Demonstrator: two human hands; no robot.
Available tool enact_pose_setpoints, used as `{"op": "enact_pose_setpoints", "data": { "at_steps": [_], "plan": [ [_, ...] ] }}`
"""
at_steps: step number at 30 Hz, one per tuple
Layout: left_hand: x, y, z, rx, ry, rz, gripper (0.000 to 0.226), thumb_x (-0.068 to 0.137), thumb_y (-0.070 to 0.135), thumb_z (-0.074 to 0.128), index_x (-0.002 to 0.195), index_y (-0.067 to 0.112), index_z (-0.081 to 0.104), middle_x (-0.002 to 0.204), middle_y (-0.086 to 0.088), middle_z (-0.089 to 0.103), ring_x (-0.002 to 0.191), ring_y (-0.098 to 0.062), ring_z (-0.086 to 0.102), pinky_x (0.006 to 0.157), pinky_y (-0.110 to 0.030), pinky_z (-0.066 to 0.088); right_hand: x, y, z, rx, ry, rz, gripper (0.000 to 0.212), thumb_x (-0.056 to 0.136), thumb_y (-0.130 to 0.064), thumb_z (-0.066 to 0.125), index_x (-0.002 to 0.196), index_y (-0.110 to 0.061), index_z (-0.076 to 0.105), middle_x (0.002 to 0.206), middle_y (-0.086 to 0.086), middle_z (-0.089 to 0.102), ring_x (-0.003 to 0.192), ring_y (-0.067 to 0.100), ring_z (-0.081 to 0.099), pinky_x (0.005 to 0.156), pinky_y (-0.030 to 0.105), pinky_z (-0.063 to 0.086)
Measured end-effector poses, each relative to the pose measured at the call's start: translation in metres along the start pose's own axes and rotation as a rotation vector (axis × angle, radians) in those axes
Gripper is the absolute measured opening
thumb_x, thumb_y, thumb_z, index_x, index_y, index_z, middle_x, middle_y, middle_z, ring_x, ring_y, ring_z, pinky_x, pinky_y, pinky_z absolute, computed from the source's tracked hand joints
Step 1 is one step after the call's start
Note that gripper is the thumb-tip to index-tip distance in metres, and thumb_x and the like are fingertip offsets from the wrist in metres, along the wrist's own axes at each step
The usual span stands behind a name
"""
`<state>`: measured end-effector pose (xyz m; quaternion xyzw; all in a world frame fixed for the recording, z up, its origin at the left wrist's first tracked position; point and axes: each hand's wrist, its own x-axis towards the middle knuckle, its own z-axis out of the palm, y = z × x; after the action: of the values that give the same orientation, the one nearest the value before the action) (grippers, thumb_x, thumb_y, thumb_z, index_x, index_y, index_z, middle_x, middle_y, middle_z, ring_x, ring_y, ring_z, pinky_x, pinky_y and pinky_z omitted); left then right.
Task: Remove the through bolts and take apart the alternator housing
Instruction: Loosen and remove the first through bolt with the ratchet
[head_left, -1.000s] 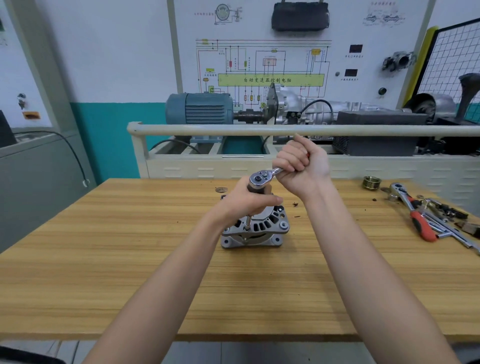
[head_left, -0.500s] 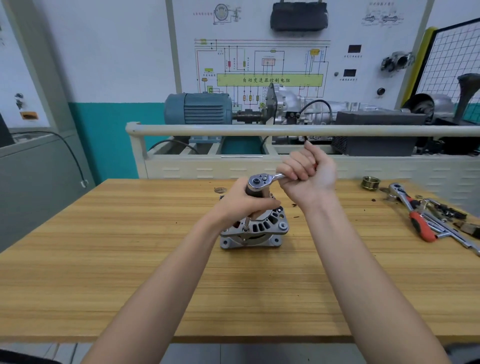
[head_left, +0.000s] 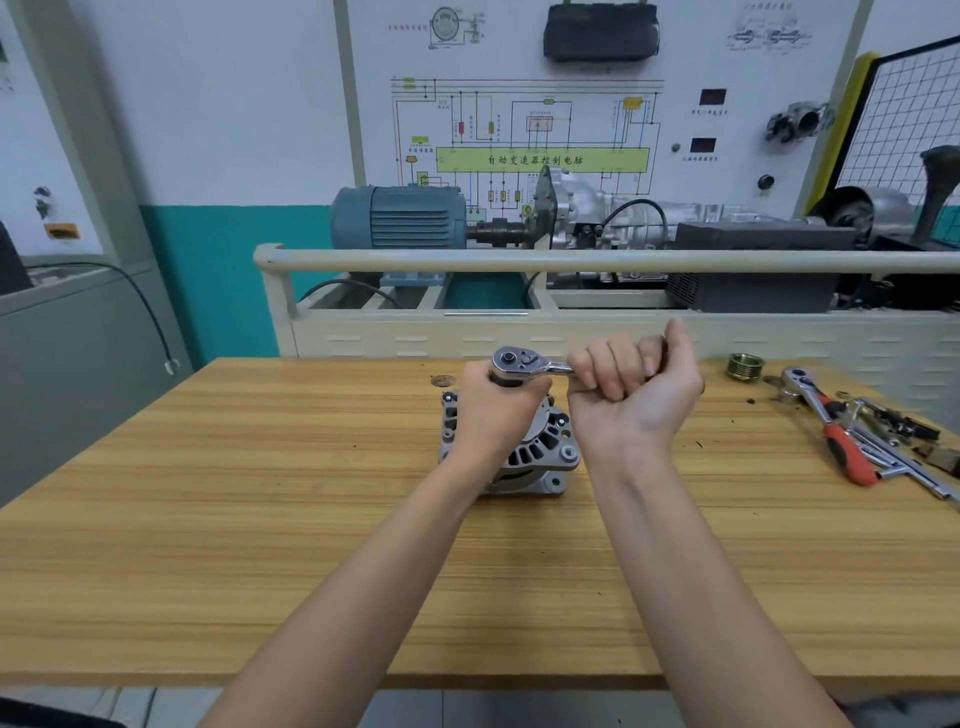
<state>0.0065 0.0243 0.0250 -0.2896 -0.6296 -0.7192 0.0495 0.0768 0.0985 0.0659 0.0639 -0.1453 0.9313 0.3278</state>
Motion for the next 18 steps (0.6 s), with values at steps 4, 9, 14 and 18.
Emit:
{"op": "enact_pose_setpoints", "data": {
  "at_steps": [4, 9, 14, 18],
  "plan": [
    [0.005, 0.005, -0.018, 0.139, -0.31, -0.009, 0.038, 0.075, 0.001, 0.066, 0.048, 0.019, 0.046, 0.044, 0.005, 0.042, 0.043, -0.012, 0.035, 0.049, -0.025, 0.032, 0.022, -0.007, 0.003, -0.001, -0.043, 0.215, 0.061, 0.1, -0.034, 0.04, 0.041, -0.02, 0.031, 0.034, -0.008, 0.019, 0.029, 0.008, 0.017, 0.033, 0.02, 0.019],
    [0.013, 0.016, -0.028, 0.104, -0.597, -0.068, 0.036, 0.076, 0.012, 0.066, 0.046, 0.018, 0.046, 0.043, 0.0, 0.04, 0.041, -0.015, 0.034, 0.044, -0.024, 0.031, 0.051, -0.006, 0.009, 0.024, -0.179, 0.516, 0.064, 0.1, -0.046, 0.038, 0.042, -0.017, 0.035, 0.033, -0.008, 0.024, 0.027, 0.007, 0.022, 0.035, 0.019, 0.017],
    [0.009, 0.002, -0.014, 0.059, -0.302, -0.006, 0.038, 0.078, -0.006, 0.059, 0.051, 0.013, 0.039, 0.044, 0.004, 0.032, 0.04, -0.01, 0.026, 0.043, -0.02, 0.024, 0.038, -0.004, 0.002, 0.102, -0.103, 0.332, 0.058, 0.099, -0.032, 0.037, 0.042, -0.017, 0.035, 0.034, -0.008, 0.022, 0.027, 0.007, 0.02, 0.034, 0.018, 0.019],
    [0.003, -0.008, -0.001, -0.05, -0.029, 0.061, 0.042, 0.08, -0.014, 0.056, 0.054, 0.014, 0.037, 0.045, 0.011, 0.035, 0.043, -0.005, 0.028, 0.043, -0.02, 0.025, 0.004, 0.001, -0.01, 0.089, -0.093, 0.051, 0.049, 0.095, -0.019, 0.034, 0.045, -0.019, 0.033, 0.037, -0.006, 0.021, 0.032, 0.01, 0.019, 0.038, 0.021, 0.025]
  ]
}}
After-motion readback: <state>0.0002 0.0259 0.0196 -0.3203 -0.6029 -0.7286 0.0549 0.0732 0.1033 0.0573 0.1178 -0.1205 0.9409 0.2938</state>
